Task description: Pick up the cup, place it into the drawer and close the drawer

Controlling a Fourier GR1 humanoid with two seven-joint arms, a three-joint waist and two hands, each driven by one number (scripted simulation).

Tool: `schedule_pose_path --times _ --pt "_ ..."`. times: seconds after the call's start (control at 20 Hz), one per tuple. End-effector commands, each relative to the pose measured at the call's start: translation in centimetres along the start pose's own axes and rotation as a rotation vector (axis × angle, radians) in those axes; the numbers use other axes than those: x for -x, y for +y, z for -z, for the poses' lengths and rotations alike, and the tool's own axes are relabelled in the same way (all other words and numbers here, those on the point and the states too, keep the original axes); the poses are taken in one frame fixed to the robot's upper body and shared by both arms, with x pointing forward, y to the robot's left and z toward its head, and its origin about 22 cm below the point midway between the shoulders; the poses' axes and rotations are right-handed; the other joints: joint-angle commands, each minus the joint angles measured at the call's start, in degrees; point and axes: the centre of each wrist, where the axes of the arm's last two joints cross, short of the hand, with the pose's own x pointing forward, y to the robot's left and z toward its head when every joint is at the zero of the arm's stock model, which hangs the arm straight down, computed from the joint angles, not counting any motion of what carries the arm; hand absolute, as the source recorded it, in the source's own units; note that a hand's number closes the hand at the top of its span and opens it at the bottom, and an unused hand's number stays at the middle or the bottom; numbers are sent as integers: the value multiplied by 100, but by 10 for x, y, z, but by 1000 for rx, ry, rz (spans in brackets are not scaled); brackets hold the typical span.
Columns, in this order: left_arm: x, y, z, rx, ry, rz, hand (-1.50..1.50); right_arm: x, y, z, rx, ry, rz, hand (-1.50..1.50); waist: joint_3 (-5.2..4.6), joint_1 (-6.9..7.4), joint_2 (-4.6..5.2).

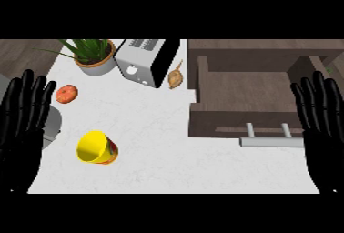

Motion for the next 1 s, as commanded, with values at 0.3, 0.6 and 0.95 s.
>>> schedule_pose_path --times 0.3,0.6,0.95 --pt "16 -17 -21 -325 165 -90 -150 -9 3 -3 -62 80 89 -150 -148 -164 145" --pt "11 -22 -15 -352 143 -105 -150 -19 -3 2 -66 95 89 -150 -138 -131 141" --pt "9 -36 -8 -346 150 -111 -150 13 0 29 -53 82 79 -150 -137 -112 145"
